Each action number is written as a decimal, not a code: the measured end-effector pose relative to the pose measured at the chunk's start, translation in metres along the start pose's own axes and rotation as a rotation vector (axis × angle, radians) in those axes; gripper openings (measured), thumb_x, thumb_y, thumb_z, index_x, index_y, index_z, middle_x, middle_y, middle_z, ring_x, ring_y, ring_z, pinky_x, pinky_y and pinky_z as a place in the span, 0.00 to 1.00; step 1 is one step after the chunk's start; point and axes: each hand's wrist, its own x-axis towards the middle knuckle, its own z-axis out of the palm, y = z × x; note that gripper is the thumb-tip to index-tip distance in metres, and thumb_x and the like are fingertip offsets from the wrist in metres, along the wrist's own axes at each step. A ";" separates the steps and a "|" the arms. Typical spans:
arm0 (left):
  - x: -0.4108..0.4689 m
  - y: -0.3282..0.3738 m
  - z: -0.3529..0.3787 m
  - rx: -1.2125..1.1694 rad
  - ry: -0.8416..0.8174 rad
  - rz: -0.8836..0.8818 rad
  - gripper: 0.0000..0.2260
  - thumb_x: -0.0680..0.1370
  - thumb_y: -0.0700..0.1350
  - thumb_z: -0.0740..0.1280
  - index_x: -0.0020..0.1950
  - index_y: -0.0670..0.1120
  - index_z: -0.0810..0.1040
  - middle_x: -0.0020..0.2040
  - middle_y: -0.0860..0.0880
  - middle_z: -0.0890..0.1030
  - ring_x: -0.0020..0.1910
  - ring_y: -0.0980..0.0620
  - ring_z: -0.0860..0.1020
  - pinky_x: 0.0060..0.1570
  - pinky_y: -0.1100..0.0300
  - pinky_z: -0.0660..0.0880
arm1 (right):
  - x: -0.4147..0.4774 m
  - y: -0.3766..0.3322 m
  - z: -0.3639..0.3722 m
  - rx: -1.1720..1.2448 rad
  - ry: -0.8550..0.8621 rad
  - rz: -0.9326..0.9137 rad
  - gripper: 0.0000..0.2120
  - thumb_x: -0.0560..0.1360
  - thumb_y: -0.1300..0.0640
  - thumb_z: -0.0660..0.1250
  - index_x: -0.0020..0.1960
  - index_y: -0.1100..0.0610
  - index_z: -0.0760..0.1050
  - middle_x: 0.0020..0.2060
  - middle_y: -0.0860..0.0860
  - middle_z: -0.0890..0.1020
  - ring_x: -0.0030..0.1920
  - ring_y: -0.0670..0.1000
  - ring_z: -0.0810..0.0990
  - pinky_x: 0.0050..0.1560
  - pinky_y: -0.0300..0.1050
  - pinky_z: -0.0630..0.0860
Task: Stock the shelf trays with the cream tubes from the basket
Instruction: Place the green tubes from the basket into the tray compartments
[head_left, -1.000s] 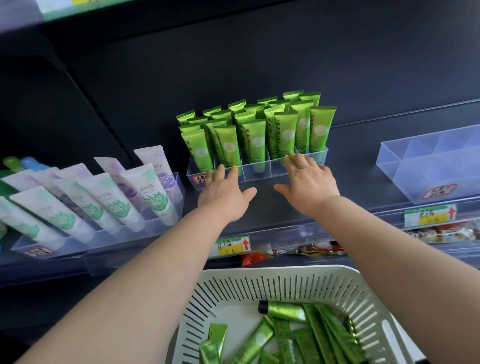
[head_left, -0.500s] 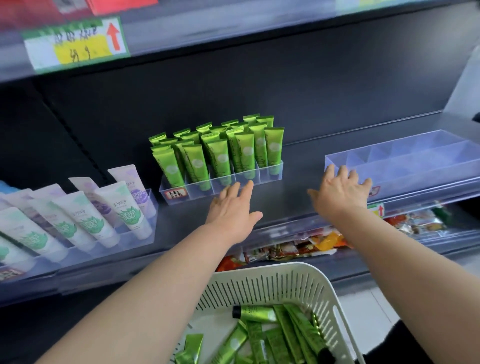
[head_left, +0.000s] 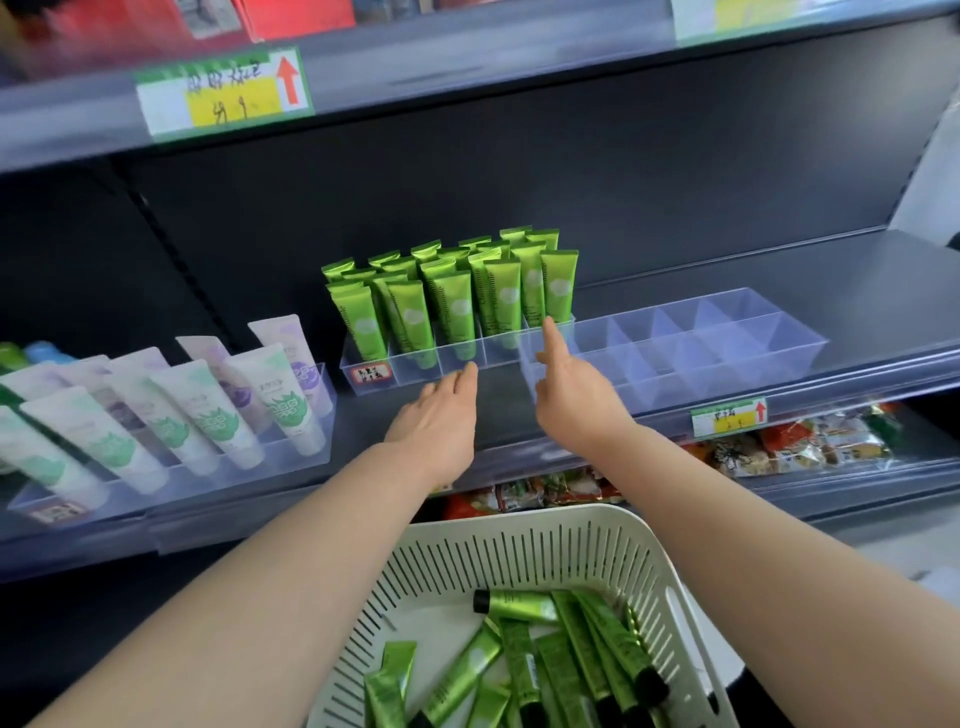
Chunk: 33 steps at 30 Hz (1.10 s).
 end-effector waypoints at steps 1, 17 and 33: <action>-0.001 -0.003 -0.003 -0.002 0.008 -0.017 0.36 0.78 0.35 0.61 0.79 0.46 0.43 0.78 0.45 0.54 0.75 0.43 0.58 0.69 0.47 0.64 | 0.000 -0.005 0.002 0.037 -0.006 -0.047 0.38 0.74 0.66 0.60 0.77 0.57 0.43 0.58 0.57 0.79 0.51 0.60 0.79 0.45 0.53 0.77; -0.011 0.020 0.006 0.148 0.003 0.133 0.21 0.80 0.56 0.60 0.69 0.48 0.65 0.61 0.46 0.77 0.59 0.44 0.75 0.66 0.48 0.64 | -0.034 0.042 -0.016 -0.444 -0.067 0.008 0.22 0.79 0.50 0.57 0.72 0.52 0.62 0.70 0.50 0.69 0.74 0.54 0.57 0.65 0.58 0.61; -0.064 -0.088 0.007 0.246 -0.010 -0.132 0.26 0.79 0.56 0.62 0.72 0.46 0.61 0.64 0.45 0.74 0.64 0.45 0.72 0.71 0.46 0.55 | -0.031 -0.054 0.040 -0.385 -0.069 -0.252 0.21 0.78 0.51 0.59 0.70 0.53 0.66 0.67 0.48 0.72 0.70 0.52 0.65 0.59 0.55 0.60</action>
